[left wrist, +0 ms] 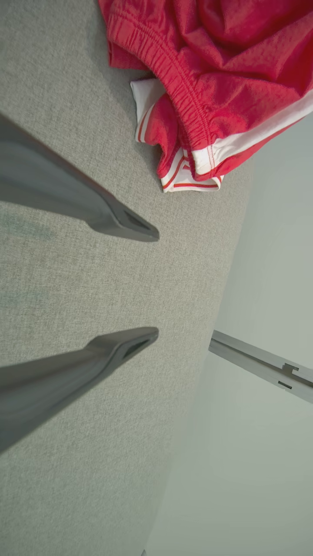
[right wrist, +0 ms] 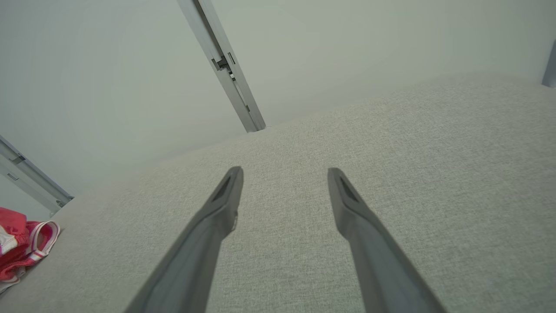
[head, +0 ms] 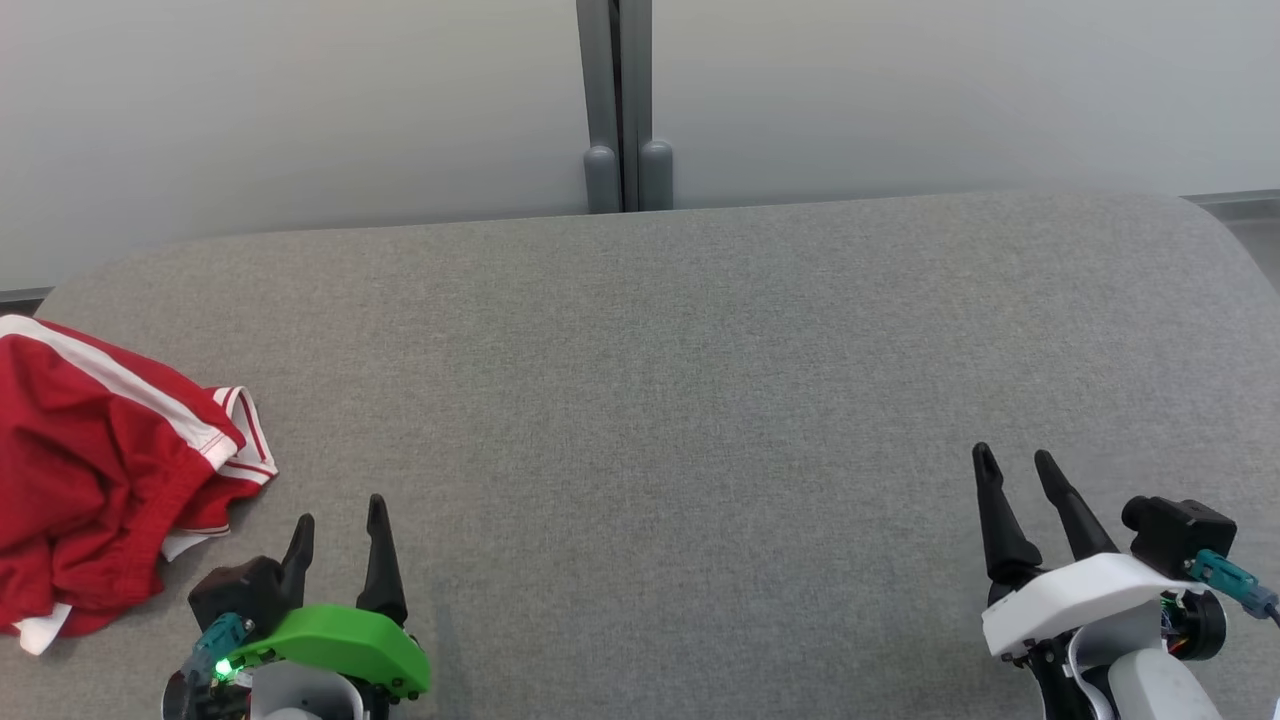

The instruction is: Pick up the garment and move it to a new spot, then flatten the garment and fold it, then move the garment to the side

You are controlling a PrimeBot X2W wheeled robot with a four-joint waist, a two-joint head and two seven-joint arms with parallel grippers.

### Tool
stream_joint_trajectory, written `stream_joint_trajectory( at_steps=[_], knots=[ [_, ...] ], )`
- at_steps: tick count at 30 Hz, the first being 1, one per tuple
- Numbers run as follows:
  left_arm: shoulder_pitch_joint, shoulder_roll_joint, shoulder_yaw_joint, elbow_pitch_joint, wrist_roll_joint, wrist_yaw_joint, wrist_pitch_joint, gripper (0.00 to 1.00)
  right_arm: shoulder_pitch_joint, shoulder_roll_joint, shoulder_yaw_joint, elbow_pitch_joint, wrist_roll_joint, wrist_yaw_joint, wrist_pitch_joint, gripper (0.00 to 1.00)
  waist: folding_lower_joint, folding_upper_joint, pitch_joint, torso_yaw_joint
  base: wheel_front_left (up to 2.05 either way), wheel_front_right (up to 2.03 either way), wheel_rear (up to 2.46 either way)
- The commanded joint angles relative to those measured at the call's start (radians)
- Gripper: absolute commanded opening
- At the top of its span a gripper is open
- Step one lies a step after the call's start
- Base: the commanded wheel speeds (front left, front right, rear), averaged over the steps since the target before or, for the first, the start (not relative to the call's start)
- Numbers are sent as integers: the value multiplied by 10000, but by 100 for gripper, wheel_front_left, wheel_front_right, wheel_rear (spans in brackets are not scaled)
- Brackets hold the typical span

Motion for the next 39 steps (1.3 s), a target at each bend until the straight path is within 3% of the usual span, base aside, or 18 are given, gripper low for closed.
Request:
stream_joint_trajectory(
  at_steps=[1,21,30,39],
  knots=[
    [-134,50,-63,7,321,-45,-95,100,-143,-48,51,99,-253,2,-101,100,0,0,-4,11,0,0,0],
    [-285,67,-721,197,2290,-169,-535,100,-453,-67,-93,864,-2244,3,-546,100,0,0,-12,121,0,0,0],
    [-225,-5,-648,406,2679,-122,-706,100,-424,-76,-171,1028,-2983,3,-716,100,0,0,-27,232,0,0,0],
    [-82,-77,-513,734,3090,0,-868,100,-345,-80,120,1104,-3617,1,-881,100,0,0,103,1240,0,0,0]
  ],
)
